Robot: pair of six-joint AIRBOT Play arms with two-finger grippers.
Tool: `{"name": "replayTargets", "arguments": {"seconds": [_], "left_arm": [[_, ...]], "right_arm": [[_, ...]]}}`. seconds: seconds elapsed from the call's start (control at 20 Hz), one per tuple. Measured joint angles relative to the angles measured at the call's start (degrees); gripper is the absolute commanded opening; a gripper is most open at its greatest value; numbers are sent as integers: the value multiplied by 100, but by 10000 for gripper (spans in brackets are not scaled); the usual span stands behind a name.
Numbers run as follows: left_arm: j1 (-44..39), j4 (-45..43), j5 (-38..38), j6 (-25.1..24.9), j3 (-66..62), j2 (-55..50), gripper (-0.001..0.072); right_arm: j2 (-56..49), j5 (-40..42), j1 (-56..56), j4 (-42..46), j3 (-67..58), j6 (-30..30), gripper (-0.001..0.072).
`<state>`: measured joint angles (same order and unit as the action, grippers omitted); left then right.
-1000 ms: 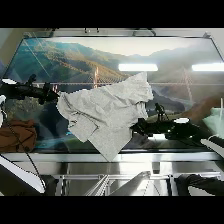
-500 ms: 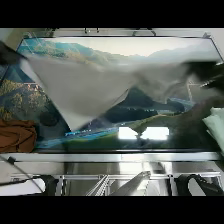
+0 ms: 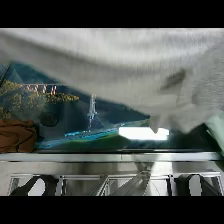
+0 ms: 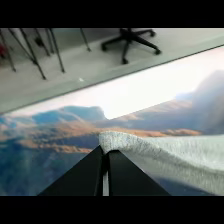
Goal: Fold the shirts.
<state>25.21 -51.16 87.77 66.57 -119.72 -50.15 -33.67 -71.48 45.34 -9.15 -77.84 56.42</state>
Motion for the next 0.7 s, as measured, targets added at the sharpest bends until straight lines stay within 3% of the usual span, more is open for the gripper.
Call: {"name": "replayTargets", "arguments": {"seconds": [0.25, 0.5, 0.7], "left_arm": [[0, -125, 413, -437, 557, -168, 18], [-302, 271, 647, -542, 1467, -1860, 18], [-745, 365, 24, -540, 1952, -3390, 18]], "right_arm": [[-7, -35, -146, 1316, -70, 721, 17], [-632, 566, -931, 2411, 1259, 874, 16], [-2210, 1670, -2052, 3036, 1709, 651, 16]]}}
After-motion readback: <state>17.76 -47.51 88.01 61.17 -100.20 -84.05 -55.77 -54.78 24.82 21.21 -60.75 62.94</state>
